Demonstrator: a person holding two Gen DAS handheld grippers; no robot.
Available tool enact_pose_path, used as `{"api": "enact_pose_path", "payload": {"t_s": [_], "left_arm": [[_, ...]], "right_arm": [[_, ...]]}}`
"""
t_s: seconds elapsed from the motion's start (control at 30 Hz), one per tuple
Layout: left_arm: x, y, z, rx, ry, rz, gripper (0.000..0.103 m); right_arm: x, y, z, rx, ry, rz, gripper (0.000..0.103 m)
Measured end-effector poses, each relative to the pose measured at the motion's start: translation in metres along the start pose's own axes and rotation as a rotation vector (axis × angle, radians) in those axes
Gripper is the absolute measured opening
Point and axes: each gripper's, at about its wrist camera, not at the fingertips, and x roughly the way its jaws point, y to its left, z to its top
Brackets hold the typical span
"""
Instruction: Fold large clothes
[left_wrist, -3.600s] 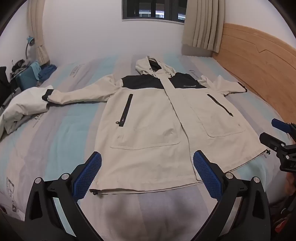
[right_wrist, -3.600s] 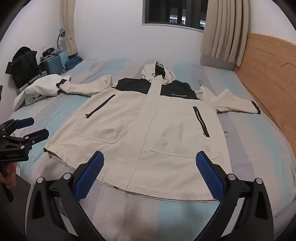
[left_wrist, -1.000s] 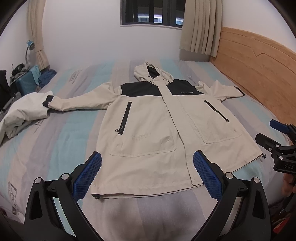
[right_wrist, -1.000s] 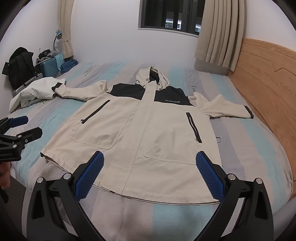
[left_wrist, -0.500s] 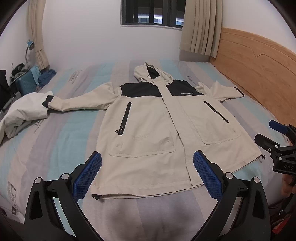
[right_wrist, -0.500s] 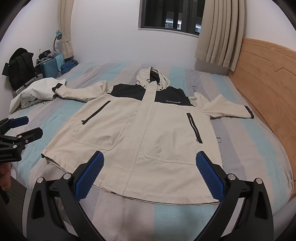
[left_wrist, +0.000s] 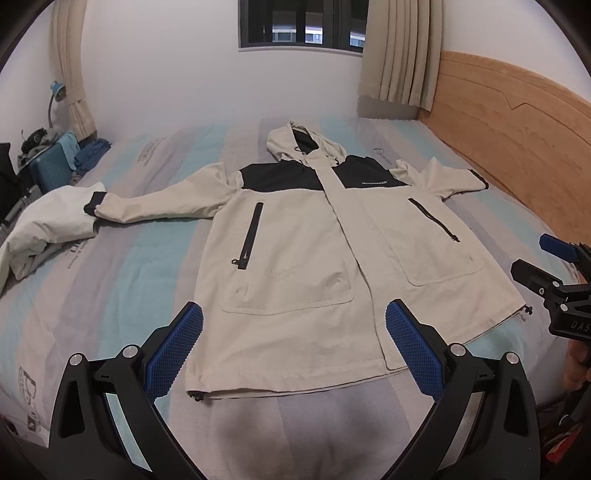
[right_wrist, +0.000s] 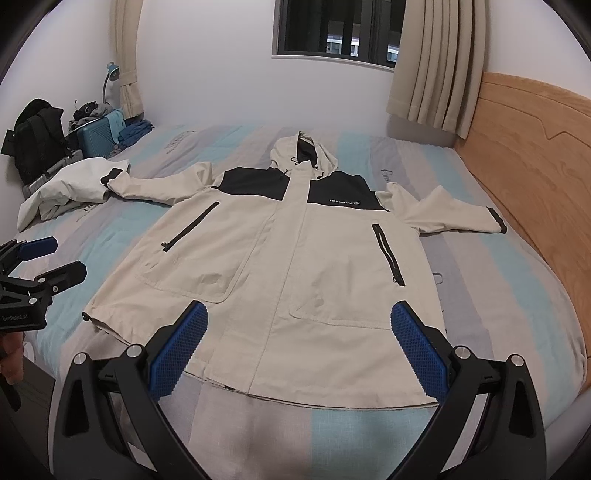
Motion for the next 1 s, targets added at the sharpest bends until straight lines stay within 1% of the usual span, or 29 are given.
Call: {"api": "enact_pose_path", "payload": {"t_s": [0.13, 0.23, 0.47, 0.7, 0.9, 1.0], "left_arm": [[0.006, 0.003, 0.006, 0.003, 0.018, 0.000, 0.097], [0.011, 0.007, 0.013, 0.012, 0.010, 0.005, 0.097], [0.034, 0.019, 0.034, -0.038, 0.034, -0.015, 0.097], [0.059, 0.014, 0.068, -0.013, 0.014, -0.003, 0.097], [0.082, 0.014, 0.100, -0.022, 0.034, -0.019, 0.097], [0.089, 0.011, 0.113, -0.011, 0.036, -0.009, 0.097]], "right_arm": [[0.004, -0.004, 0.007, 0.021, 0.009, -0.003, 0.096], [0.009, -0.007, 0.014, 0.038, 0.020, 0.001, 0.096], [0.022, -0.014, 0.032, 0.035, 0.035, -0.021, 0.096], [0.045, -0.029, 0.055, 0.049, 0.071, 0.015, 0.096], [0.063, -0.041, 0.078, 0.041, 0.071, 0.017, 0.096], [0.075, -0.051, 0.091, 0.038, 0.070, 0.026, 0.096]]}}
